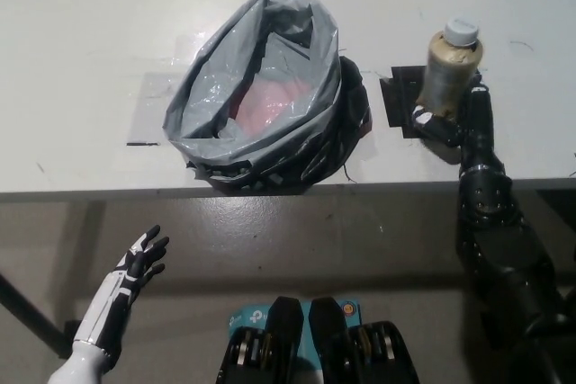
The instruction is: Use the right hand to pick up a bottle of protein shake and place it into a plastic bag on the left side
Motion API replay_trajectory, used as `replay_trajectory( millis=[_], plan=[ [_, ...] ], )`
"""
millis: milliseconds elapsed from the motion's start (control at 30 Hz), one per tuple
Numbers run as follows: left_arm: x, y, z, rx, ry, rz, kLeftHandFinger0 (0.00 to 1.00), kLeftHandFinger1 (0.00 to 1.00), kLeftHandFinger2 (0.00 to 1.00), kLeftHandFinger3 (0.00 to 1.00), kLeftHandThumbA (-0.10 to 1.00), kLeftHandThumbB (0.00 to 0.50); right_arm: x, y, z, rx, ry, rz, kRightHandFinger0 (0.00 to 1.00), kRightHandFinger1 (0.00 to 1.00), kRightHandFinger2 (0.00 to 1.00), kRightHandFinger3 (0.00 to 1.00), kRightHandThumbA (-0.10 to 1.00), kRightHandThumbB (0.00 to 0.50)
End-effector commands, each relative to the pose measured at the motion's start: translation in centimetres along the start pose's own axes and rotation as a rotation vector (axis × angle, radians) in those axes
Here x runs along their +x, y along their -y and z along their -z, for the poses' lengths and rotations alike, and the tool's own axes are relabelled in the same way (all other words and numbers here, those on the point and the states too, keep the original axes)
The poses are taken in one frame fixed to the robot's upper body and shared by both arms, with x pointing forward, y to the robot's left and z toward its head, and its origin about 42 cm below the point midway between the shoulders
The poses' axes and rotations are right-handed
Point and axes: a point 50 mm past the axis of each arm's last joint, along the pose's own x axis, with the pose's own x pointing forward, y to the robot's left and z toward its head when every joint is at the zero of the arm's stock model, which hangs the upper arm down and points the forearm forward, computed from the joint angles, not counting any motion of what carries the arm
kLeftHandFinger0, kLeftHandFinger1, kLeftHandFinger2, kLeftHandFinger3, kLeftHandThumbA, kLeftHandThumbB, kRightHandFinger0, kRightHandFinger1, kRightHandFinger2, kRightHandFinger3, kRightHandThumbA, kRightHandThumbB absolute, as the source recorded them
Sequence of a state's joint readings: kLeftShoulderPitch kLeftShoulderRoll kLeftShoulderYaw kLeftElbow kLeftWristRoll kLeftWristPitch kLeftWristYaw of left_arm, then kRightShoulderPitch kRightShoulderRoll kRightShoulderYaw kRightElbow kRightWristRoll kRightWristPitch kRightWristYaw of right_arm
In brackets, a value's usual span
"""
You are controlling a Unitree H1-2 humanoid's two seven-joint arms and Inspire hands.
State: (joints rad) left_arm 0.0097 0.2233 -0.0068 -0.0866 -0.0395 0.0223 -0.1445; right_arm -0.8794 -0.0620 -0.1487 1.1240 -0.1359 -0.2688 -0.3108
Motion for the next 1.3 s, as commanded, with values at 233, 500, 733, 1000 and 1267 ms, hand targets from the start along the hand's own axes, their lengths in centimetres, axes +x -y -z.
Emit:
replay_trajectory(
  millis=[233, 500, 733, 1000, 1267],
  plan=[
    [0.1, -0.2, -1.4, 0.007, 0.07, 0.009, 1.0, 1.0, 1.0, 1.0, 1.0, 0.215, 1.8, 0.3, -7.7, 0.102, 0.235, 0.139, 0.0, 0.0, 0.27, 0.22, 0.05, 0.125],
    [0.0, -0.2, -1.5, 0.003, 0.065, 0.008, 1.0, 1.0, 1.0, 1.0, 0.99, 0.222, 0.7, -0.3, -10.0, 0.064, 0.36, 0.127, 0.0, 0.01, 0.38, 0.32, -0.1, 0.099],
    [0.2, -0.2, -1.5, 0.007, 0.072, 0.015, 1.0, 1.0, 1.0, 1.0, 1.0, 0.211, -1.2, -2.4, -16.4, -0.05, 0.56, -0.019, 0.0, 0.19, 0.59, 0.55, -0.1, 0.083],
    [0.2, -0.1, -1.3, 0.03, 0.062, 0.014, 1.0, 1.0, 1.0, 1.0, 1.0, 0.216, -3.5, -8.3, -22.5, -0.27, 0.787, -0.315, 0.0, 0.22, 0.58, 0.61, -0.1, 0.058],
    [0.6, -0.1, -1.6, 0.043, 0.056, 0.013, 1.0, 1.0, 1.0, 1.0, 0.92, 0.171, -2.1, -13.1, -21.8, -0.393, 0.691, -0.426, 0.0, 0.03, 0.34, 0.28, -0.1, 0.087]
  ],
)
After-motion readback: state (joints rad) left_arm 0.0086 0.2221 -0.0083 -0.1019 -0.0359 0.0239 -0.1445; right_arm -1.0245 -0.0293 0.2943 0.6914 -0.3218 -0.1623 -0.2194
